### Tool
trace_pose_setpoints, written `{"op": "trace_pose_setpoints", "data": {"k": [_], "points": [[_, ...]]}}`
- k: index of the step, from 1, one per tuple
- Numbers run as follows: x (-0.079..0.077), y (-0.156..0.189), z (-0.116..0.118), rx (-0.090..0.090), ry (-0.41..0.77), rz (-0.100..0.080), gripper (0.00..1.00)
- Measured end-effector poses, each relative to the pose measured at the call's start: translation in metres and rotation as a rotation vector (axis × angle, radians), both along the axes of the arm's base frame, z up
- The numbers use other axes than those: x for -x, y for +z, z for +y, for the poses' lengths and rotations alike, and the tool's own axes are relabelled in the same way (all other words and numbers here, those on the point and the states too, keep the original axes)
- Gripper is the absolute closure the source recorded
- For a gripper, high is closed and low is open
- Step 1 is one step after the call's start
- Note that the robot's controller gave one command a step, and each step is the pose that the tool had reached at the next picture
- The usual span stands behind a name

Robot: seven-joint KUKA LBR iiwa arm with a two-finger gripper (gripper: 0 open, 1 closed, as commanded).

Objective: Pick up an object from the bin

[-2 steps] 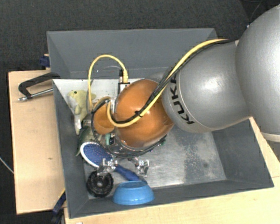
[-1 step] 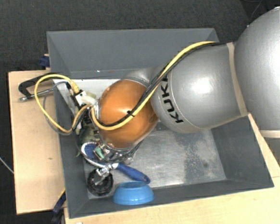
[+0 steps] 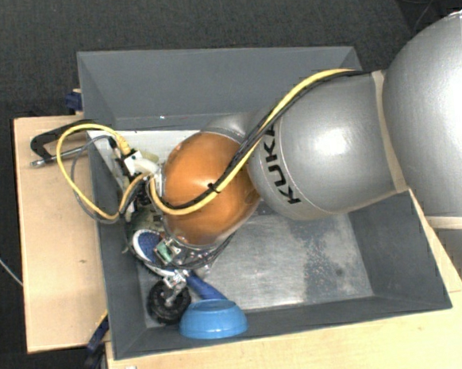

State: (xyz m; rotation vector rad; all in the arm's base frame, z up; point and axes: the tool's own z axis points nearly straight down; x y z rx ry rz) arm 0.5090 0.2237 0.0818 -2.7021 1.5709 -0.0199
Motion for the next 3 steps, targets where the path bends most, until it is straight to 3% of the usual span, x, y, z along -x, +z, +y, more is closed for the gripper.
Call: {"op": "trace_pose_setpoints", "data": {"k": [1,2,3], "points": [[-0.005,0.110,0.000,0.001,0.059,0.010,1.00],[-0.001,0.051,-0.002,0.009,0.258,0.022,1.00],[-0.001,0.052,-0.001,0.009,0.257,0.021,1.00]]}}
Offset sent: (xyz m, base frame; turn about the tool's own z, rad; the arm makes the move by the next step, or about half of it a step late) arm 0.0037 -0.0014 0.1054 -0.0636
